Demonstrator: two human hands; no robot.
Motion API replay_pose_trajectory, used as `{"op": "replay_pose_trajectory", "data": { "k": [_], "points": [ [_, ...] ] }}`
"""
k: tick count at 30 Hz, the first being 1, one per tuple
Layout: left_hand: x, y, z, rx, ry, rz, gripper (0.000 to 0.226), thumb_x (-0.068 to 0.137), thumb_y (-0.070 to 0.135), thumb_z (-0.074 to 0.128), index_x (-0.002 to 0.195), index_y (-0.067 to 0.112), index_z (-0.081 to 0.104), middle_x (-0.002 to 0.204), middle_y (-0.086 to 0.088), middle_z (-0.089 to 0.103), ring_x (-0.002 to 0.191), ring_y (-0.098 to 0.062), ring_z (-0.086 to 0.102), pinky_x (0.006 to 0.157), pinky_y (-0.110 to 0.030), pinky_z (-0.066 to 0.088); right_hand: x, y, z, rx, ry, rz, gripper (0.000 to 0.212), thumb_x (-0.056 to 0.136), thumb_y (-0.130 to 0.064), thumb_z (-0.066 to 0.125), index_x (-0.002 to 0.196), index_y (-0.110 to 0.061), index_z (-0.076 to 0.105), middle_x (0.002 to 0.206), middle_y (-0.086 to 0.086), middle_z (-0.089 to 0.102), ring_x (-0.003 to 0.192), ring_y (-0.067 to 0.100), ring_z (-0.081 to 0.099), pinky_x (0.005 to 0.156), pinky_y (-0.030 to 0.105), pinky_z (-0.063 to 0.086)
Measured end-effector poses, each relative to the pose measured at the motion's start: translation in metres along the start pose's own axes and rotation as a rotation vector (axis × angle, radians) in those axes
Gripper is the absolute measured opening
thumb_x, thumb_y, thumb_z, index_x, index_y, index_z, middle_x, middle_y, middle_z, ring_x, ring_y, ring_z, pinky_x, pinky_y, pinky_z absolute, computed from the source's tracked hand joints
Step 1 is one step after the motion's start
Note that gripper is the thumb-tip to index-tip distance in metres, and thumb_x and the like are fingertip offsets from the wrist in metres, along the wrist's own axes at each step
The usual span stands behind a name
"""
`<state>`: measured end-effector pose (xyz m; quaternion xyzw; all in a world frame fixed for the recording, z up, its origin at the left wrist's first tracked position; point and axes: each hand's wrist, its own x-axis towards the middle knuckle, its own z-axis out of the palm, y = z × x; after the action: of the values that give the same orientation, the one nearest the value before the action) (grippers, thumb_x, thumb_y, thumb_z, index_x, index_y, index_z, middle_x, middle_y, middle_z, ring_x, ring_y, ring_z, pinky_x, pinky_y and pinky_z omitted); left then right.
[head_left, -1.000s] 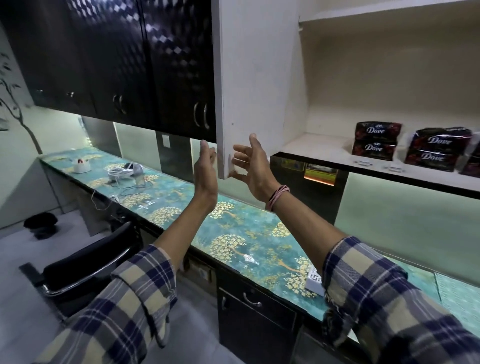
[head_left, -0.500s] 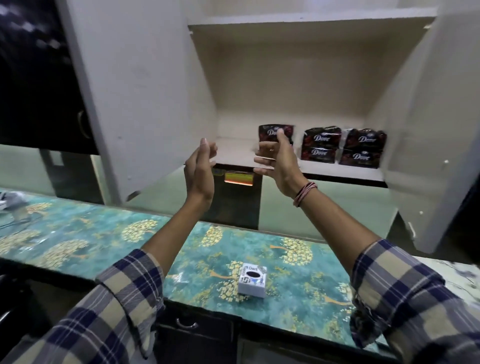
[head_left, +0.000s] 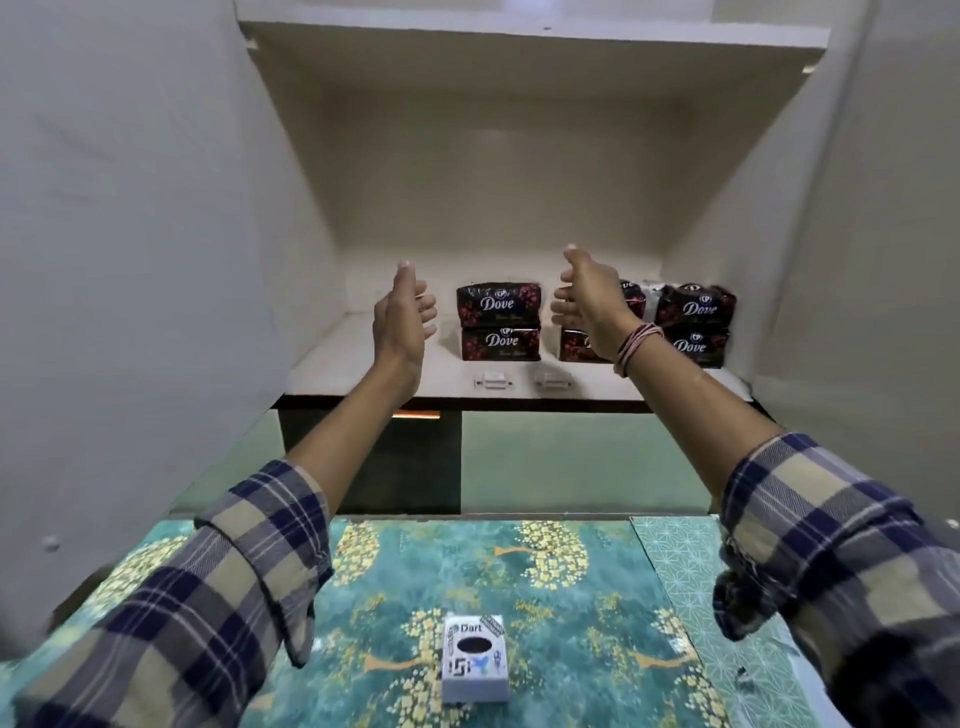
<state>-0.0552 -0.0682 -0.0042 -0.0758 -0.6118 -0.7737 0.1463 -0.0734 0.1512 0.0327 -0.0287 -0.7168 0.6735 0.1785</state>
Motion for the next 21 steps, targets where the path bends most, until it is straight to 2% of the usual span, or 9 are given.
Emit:
{"op": "replay_pose_trajectory", "data": {
  "k": [3, 6, 9, 12, 15, 17, 19, 21],
  "points": [
    [0.026, 0.001, 0.001, 0.011, -0.049, -0.059, 0.039, 0.098, 0.06, 0.041, 0.091, 0.022, 0.049, 0.091, -0.006, 0.046, 0.084, -0.02, 0.044, 0.062, -0.028, 0.037, 0.028, -0.004, 0.008, -0.121, 0.054, 0.012, 0.044, 0.088, -0.053, 0.051, 0.107, -0.014, 0.044, 0.081, -0.002, 0.042, 0.064, 0.02, 0.046, 0.058, 0.031, 0.044],
    [0.047, -0.002, 0.002, -0.004, -0.05, -0.078, 0.039, 0.097, 0.061, 0.042, 0.086, 0.024, 0.048, 0.089, -0.005, 0.045, 0.079, -0.018, 0.043, 0.061, -0.028, 0.036, 0.052, -0.005, 0.018, -0.245, 0.096, -0.007, 0.056, 0.087, -0.051, 0.053, 0.122, -0.007, 0.052, 0.102, 0.005, 0.054, 0.08, 0.023, 0.056, 0.068, 0.037, 0.055],
    [0.061, -0.007, 0.003, -0.026, -0.037, -0.097, 0.047, 0.099, 0.059, 0.041, 0.102, 0.015, 0.057, 0.1, -0.008, 0.054, 0.09, -0.022, 0.052, 0.075, -0.035, 0.045, 0.065, -0.007, 0.028, -0.51, 0.092, -0.038, 0.055, 0.093, -0.046, 0.055, 0.129, -0.004, 0.052, 0.124, 0.014, 0.058, 0.105, 0.031, 0.064, 0.078, 0.039, 0.058],
    [0.073, -0.013, 0.002, -0.052, -0.003, -0.114, 0.055, 0.1, 0.06, 0.04, 0.116, 0.012, 0.062, 0.112, -0.008, 0.064, 0.103, -0.021, 0.062, 0.09, -0.04, 0.05, 0.076, -0.01, 0.042, -0.666, 0.04, -0.039, 0.055, 0.097, -0.037, 0.057, 0.133, 0.003, 0.052, 0.13, 0.02, 0.06, 0.102, 0.031, 0.06, 0.088, 0.041, 0.055],
    [0.078, -0.017, 0.001, -0.06, 0.02, -0.12, 0.053, 0.1, 0.061, 0.041, 0.113, 0.014, 0.062, 0.11, -0.006, 0.063, 0.102, -0.021, 0.061, 0.095, -0.044, 0.051, 0.084, -0.012, 0.052, -0.748, -0.021, 0.019, 0.053, 0.097, -0.033, 0.06, 0.133, 0.005, 0.054, 0.135, 0.022, 0.059, 0.116, 0.037, 0.061, 0.1, 0.047, 0.055],
    [0.08, -0.018, -0.001, -0.062, 0.038, -0.122, 0.058, 0.1, 0.061, 0.041, 0.121, 0.012, 0.063, 0.118, -0.006, 0.067, 0.109, -0.021, 0.064, 0.098, -0.046, 0.051, 0.09, -0.01, 0.058, -0.803, -0.054, 0.06, 0.055, 0.095, -0.036, 0.063, 0.131, 0.004, 0.056, 0.135, 0.022, 0.061, 0.116, 0.04, 0.063, 0.1, 0.049, 0.055],
    [0.081, -0.019, -0.004, -0.058, 0.056, -0.121, 0.063, 0.1, 0.061, 0.04, 0.128, 0.009, 0.063, 0.124, -0.009, 0.067, 0.115, -0.023, 0.064, 0.099, -0.046, 0.052, 0.096, -0.006, 0.064, -0.848, -0.071, 0.091, 0.057, 0.091, -0.039, 0.067, 0.129, 0.002, 0.058, 0.131, 0.02, 0.063, 0.111, 0.042, 0.065, 0.094, 0.049, 0.058],
    [0.083, -0.021, -0.007, -0.053, 0.07, -0.119, 0.064, 0.1, 0.062, 0.04, 0.129, 0.01, 0.062, 0.125, -0.009, 0.067, 0.116, -0.023, 0.064, 0.097, -0.045, 0.052, 0.097, -0.001, 0.07, -0.87, -0.073, 0.103, 0.056, 0.091, -0.039, 0.069, 0.128, 0.001, 0.059, 0.126, 0.019, 0.063, 0.11, 0.039, 0.066, 0.09, 0.045, 0.06]
  ]
}}
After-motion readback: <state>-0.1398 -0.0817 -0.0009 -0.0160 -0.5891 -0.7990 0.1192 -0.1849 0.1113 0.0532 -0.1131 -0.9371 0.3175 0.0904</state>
